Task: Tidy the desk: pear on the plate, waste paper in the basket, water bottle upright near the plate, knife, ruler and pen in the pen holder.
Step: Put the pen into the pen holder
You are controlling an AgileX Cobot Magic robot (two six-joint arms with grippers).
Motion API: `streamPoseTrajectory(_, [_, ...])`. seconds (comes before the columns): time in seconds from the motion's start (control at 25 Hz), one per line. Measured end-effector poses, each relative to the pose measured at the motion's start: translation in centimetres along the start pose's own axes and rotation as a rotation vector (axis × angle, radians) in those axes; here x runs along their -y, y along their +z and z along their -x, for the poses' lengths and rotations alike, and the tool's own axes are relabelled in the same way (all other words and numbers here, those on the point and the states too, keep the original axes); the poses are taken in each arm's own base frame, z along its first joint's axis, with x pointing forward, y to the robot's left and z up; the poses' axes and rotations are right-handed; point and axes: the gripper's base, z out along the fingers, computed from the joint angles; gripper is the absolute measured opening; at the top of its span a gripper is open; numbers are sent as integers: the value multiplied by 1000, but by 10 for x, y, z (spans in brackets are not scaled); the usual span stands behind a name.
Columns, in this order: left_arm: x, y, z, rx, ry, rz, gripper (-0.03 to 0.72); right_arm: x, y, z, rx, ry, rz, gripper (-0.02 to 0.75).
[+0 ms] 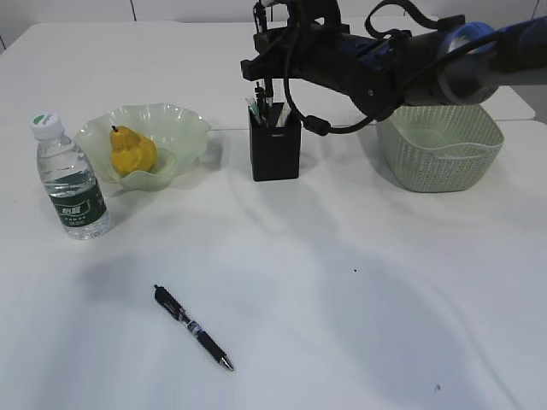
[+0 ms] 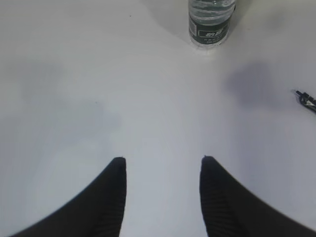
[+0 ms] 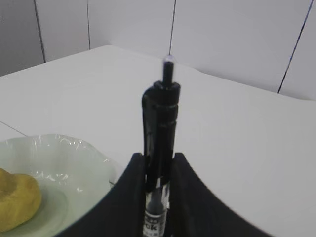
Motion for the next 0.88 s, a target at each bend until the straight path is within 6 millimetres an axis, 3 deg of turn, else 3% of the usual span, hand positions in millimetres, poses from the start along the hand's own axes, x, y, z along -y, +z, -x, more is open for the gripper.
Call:
streamPoseTrajectory(0.32, [0, 0, 0, 4, 0, -1, 340, 6, 10, -22, -59, 6, -15, 110])
streamPoseTrajectory(0.56, [1, 0, 2, 25, 0, -6, 340, 21, 9, -25, -64, 14, -42, 110])
streamPoseTrajectory(0.88, [1, 0, 3, 28, 0, -6, 319, 22, 17, -29, -59, 24, -45, 111])
